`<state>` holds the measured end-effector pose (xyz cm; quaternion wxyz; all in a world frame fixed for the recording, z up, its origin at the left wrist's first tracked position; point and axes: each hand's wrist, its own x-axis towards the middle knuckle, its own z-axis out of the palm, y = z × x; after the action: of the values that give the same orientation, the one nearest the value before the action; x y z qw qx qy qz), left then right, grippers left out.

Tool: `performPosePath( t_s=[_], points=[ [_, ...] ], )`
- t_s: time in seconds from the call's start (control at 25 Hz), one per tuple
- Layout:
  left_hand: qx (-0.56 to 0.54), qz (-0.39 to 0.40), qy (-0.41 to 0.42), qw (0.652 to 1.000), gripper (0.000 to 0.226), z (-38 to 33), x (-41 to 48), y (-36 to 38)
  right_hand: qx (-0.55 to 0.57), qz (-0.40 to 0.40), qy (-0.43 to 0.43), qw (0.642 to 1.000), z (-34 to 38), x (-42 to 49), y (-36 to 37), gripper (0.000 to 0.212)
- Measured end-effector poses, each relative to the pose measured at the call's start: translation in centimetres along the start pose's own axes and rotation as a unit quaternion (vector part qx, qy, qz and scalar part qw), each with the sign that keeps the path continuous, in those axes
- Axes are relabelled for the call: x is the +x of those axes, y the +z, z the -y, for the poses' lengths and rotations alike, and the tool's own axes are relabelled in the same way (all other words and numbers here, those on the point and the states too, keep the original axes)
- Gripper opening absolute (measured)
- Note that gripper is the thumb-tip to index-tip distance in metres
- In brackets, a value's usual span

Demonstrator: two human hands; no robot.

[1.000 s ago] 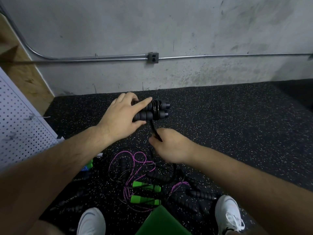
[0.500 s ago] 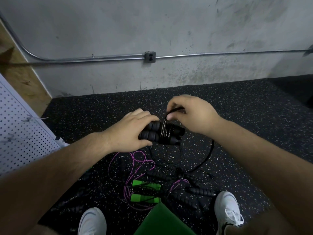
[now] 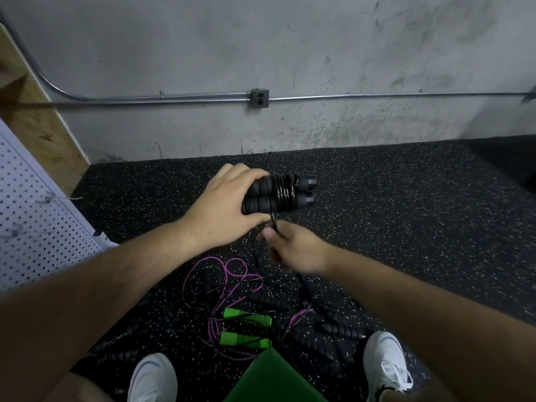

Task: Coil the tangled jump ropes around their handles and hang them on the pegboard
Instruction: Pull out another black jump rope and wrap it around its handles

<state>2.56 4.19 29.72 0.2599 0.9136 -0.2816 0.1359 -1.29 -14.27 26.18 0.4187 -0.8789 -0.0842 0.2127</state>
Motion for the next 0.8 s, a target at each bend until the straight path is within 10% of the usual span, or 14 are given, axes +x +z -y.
performPosePath(
  t_s=[0.48, 0.8],
  points=[
    [0.128, 0.090, 0.035, 0.987, 0.071, 3.3, -0.5, 1.0, -0.374, -0.130, -0.100, 0.913, 6.3, -5.5, -4.2, 0.026],
    [0.020, 0.177, 0.106, 0.978, 0.065, -0.9, -1.9, 1.3, -0.276, -0.184, -0.116, 0.936, 1.7, -1.7, -8.6, 0.022]
  ],
)
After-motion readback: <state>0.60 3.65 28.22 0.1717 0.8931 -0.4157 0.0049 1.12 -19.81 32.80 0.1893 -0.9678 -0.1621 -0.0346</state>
